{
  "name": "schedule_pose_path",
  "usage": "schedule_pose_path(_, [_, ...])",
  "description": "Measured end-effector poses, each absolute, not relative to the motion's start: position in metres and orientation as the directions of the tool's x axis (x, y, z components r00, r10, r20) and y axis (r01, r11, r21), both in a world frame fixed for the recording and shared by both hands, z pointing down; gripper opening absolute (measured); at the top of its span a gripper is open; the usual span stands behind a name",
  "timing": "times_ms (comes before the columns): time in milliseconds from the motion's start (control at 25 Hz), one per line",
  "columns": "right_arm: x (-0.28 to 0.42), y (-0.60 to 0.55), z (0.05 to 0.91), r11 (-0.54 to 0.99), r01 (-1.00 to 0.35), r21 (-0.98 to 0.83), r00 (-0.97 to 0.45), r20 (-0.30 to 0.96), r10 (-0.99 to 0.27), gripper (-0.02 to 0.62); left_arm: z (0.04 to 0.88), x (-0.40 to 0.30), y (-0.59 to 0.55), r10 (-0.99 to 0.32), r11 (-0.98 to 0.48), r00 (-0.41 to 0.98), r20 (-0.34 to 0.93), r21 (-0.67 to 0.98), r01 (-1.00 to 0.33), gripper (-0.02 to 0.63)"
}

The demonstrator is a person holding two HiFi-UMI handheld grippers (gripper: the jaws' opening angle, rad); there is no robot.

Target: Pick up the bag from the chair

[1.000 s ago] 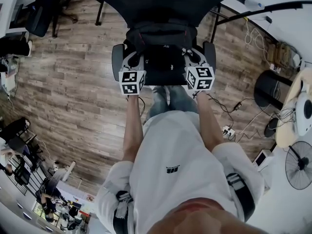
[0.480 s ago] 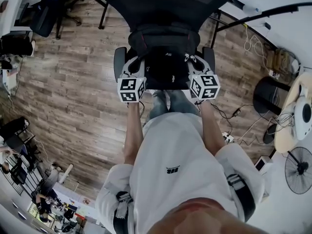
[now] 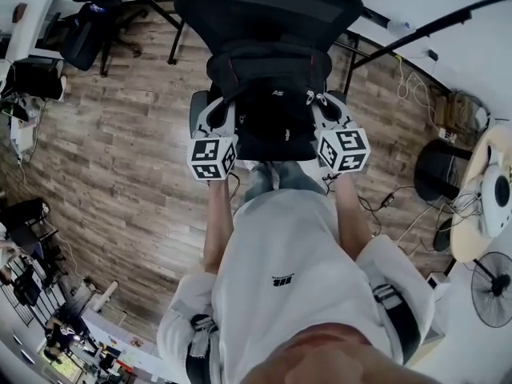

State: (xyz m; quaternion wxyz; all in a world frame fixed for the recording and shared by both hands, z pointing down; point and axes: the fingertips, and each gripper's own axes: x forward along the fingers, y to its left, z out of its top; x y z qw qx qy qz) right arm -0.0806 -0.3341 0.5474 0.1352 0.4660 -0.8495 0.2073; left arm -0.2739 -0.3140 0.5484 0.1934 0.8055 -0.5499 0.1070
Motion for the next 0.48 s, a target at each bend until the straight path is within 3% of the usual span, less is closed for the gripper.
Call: schedule_pose_path(480, [-0.072,-0.305,0.448,0.563,-0.803,-0.195,-0.596,0.295,-0.747,0.012,0.453,-0.267,-0.286,-0.9,-0.311,0.341,0.27,0.147,-0.939,0.02])
